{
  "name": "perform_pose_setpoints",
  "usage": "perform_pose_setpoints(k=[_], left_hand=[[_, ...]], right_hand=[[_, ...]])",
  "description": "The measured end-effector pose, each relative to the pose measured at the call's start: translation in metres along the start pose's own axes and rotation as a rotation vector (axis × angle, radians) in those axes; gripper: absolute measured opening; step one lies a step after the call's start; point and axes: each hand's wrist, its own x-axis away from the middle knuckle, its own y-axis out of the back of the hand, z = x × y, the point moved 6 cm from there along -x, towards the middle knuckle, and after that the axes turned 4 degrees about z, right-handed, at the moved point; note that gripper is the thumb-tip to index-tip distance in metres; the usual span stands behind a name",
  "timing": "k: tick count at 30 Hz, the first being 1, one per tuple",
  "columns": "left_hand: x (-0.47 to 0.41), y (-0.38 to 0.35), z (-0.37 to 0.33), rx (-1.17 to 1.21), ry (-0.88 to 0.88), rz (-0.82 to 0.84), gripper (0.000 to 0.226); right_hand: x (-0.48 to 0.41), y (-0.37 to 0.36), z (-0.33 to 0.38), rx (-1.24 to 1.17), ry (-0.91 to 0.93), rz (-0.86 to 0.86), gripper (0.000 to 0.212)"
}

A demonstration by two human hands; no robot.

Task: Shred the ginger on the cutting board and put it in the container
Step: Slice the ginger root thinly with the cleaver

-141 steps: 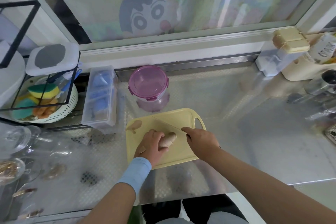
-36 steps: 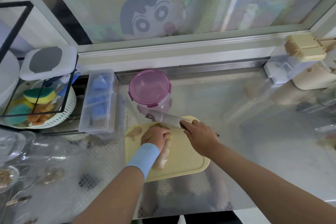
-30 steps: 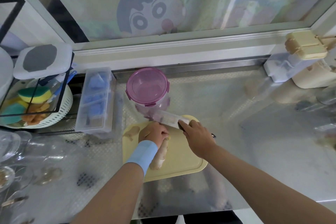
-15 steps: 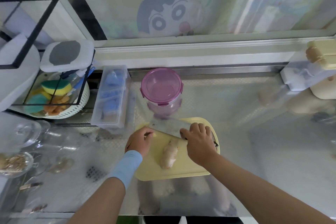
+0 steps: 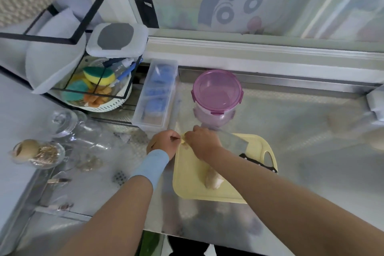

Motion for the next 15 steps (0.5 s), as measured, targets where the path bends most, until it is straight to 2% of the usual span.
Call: perform_pose_setpoints(k=[6,11,15], left_hand=[[-0.004,0.002,0.005,-0.052,0.025,-0.085,0.014],[-0.004,-0.002,0.005,0.151,0.025,-0.105,0.011],[-0.007,-0.009,-0.006,0.064,-0.023,-0.059,0.013]], right_hand=[[-0.014,0.002,0.002,0.015,-0.016,-0.068,0.025],[-0.014,0.003,-0.003,-0.011,0.045,-0.015,0.019],[-0.004,0.004,-0.012,-0.088,0.039,-0.039,0.022]])
